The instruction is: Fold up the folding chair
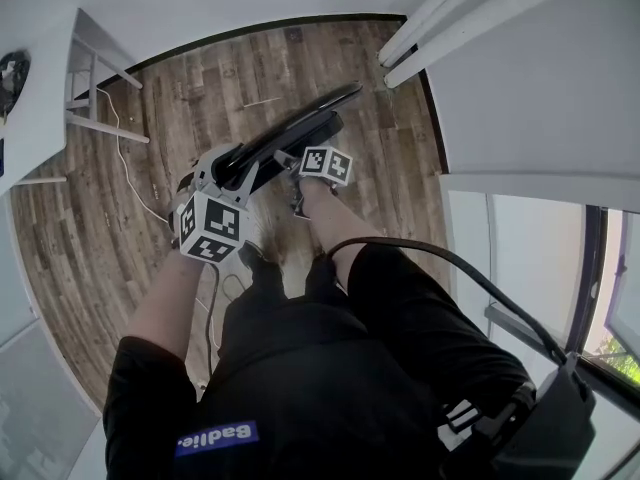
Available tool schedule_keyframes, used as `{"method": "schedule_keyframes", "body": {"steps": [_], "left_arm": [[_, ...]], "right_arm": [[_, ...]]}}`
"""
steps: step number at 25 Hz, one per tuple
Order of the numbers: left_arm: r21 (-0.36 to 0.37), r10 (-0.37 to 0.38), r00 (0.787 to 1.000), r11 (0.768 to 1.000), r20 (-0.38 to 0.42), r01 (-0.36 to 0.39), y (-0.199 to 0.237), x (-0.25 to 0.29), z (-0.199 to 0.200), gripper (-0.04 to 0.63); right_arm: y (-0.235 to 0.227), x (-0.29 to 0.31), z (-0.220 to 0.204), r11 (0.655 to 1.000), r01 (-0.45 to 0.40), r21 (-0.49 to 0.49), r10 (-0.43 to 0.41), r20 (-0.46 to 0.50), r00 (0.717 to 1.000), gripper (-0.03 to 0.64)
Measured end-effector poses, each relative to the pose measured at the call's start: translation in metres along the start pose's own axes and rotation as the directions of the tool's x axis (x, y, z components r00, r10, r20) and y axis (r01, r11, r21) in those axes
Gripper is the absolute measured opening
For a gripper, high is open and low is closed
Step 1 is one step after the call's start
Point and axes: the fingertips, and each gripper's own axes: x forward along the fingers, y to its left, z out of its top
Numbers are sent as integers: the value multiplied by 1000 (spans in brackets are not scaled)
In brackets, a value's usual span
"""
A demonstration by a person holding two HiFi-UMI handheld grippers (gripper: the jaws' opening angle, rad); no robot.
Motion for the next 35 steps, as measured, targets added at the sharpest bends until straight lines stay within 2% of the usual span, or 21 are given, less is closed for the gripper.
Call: {"method": "schedule_keyframes", "body": {"steps": [3,8,17,21,28,30,35], "left_arm": [[-2,4,1000,1000,0,-4,1,-1,-2,125],[4,18,1000,1000,-1,-18,12,-1,0,127],[8,22,1000,1000,0,-22,22,0,0,129],[12,28,1000,1000,-5,-28,25,0,0,130],[24,49,999,999,-8,-49,34,0,2,130],[24,47,999,999,-12,-47,35,1,4,130],[23,48,999,999,-12,-48,39,-1,5,130]], "right_arm": [[3,-14,-7,1000,-8,-21,8,7,1000,216],[12,-47,-9,996,-30,-82,32,25,999,170],[34,-120,0,973,-85,-215,107,93,990,53],[61,-167,6,945,-148,-291,193,133,972,6],[111,-251,-6,871,-256,-419,342,145,928,2],[119,-279,-10,849,-248,-466,358,162,920,2],[123,-321,-18,791,-141,-595,328,220,919,2]]}}
